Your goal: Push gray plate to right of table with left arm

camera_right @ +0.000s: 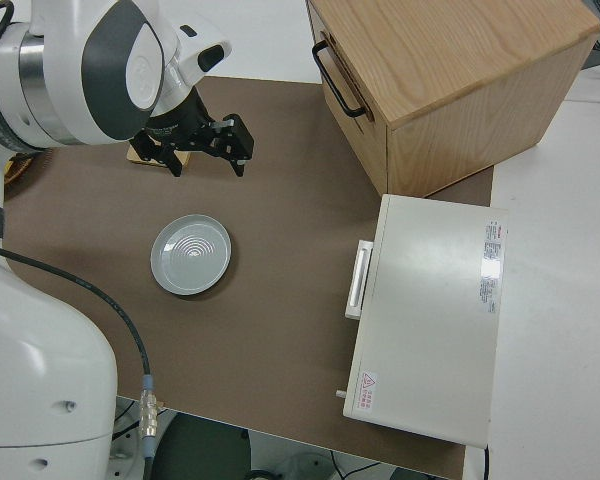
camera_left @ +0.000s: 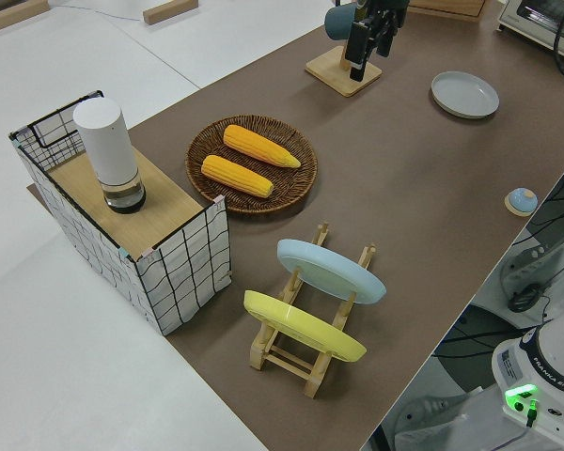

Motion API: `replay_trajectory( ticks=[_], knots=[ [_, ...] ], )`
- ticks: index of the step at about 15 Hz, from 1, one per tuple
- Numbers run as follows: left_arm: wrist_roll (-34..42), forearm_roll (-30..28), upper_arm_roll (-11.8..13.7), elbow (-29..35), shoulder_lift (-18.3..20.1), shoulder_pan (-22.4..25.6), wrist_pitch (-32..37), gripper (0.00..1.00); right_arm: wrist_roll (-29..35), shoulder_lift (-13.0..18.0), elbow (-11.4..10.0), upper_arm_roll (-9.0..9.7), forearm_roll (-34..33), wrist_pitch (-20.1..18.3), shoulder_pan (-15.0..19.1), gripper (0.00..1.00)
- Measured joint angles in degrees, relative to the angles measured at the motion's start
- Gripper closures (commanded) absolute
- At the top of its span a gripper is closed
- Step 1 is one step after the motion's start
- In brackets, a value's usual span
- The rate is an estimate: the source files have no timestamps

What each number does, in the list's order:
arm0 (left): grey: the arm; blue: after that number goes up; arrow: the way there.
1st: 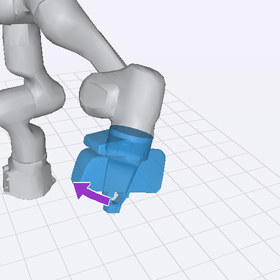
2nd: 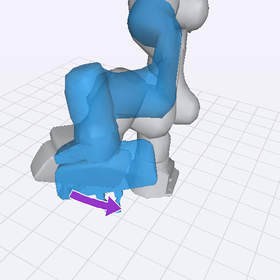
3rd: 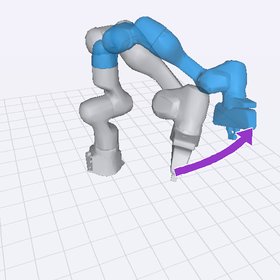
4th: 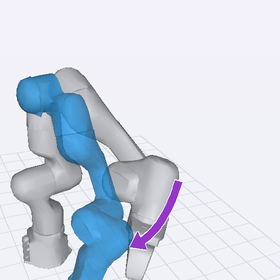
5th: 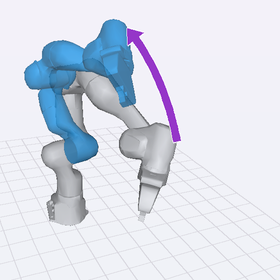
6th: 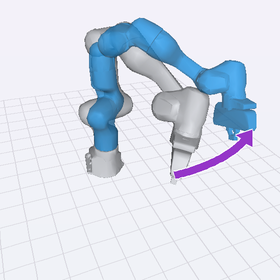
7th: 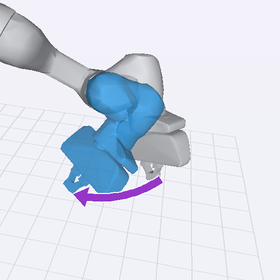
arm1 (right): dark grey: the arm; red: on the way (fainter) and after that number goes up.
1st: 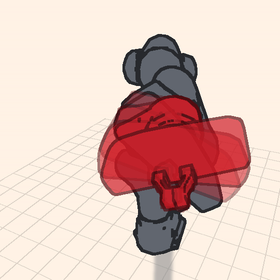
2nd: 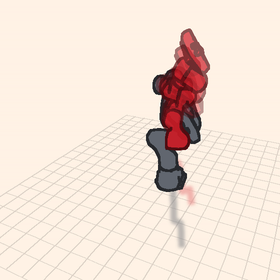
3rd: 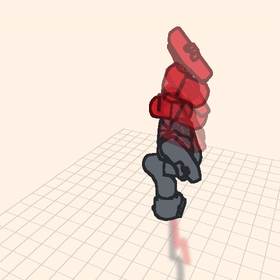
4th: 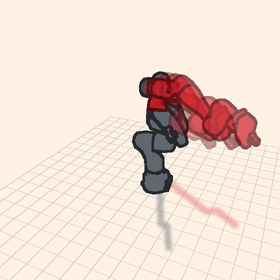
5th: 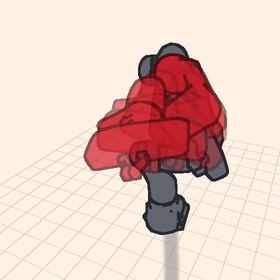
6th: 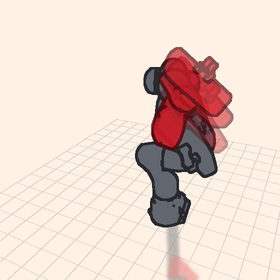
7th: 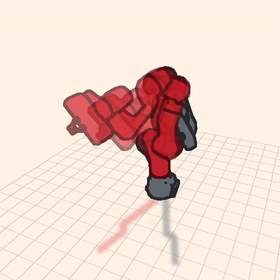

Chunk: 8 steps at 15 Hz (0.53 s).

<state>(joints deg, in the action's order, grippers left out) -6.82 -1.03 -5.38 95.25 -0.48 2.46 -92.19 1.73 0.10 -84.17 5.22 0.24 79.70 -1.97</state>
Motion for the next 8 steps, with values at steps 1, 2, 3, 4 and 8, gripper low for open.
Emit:
replay_trajectory(
  ticks=[1, 2, 3, 4, 8],
  knots=[
    [1.84, 0.00, 0.20, -0.52, -0.01, 1.10, 0.30, 0.01, 0.00, 0.00, 0.00, 0.00, 0.00, 0.00, 0.00, 0.017],
    [3.85, 0.00, 0.35, -0.93, -0.01, 2.20, 0.49, 0.01, 0.00, 0.00, 0.00, 0.00, 0.00, 0.00, 0.00, 0.017],
    [5.52, 0.00, 0.40, -1.25, -0.02, 3.15, 0.64, 0.01, 0.00, 0.00, 0.00, 0.00, 0.00, 0.00, 0.00, 0.017],
    [6.68, 0.00, 0.44, -1.46, -0.02, 3.89, 0.74, 0.01, 0.00, 0.00, 0.00, 0.00, 0.00, 0.00, 0.00, 0.017],
    [7.61, 0.00, 0.44, -1.60, -0.07, 4.68, 0.82, 0.01, 0.00, 0.00, 0.00, 0.00, 0.00, 0.00, 0.00, 0.017]
  ],
)
